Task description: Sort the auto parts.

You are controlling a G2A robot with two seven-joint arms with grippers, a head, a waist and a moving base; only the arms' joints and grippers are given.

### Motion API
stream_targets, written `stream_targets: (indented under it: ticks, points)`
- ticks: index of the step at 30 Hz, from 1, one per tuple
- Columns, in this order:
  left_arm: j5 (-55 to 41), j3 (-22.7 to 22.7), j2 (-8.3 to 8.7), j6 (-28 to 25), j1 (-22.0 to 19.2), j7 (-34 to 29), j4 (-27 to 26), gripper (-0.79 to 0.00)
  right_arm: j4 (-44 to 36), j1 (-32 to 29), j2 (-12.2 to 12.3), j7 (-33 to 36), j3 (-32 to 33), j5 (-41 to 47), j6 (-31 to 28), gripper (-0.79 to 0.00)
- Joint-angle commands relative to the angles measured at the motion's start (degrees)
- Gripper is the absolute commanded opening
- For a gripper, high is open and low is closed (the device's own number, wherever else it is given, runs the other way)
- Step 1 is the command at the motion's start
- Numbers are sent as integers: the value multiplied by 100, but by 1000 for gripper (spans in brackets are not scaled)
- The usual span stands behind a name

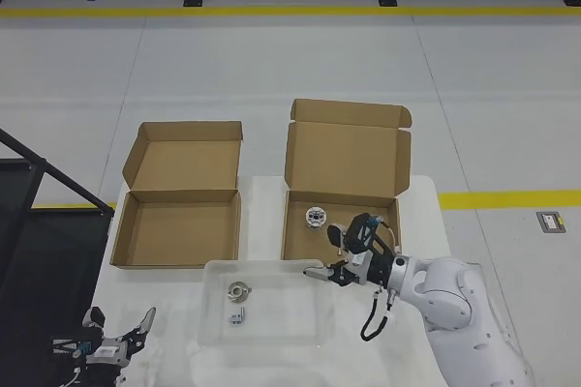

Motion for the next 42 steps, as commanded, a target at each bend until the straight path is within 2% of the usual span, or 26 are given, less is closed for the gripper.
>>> stream_targets:
  ticks: [1, 8, 13, 15, 21, 28, 31, 42]
  points:
    - [0, 0, 0, 0, 0, 0, 0, 0, -1, 0, 0, 0, 0, 0, -1, 0]
    - [-38, 20, -1, -149, -18, -75, -54, 0, -79, -79, 3, -172, -35, 10, -42, 0]
    - [621, -74, 54, -736, -18, -82, -189, 0, -428, -227, 74, -674, -58, -79, -968, 0]
    - [806, -156, 87, -1096, -84, -93, -254, 0, -565, -247, 110, -763, -101, 14, -1456, 0]
    - [1909, -427, 235, -2253, -477, -91, -568, 0, -1241, -164, 374, -434, -615, 337, -1479, 0]
    - [3587, -262, 436, -3678, -1126, 118, -674, 0, -1783, -144, 906, 192, -1110, 778, -1479, 0]
    - [4038, -110, 506, -4175, -1412, 114, -740, 0, -1783, -144, 906, 192, -1110, 778, -1479, 0]
    - [4125, -85, 517, -4224, -1474, 96, -765, 0, -1783, -144, 906, 192, -1110, 778, -1479, 0]
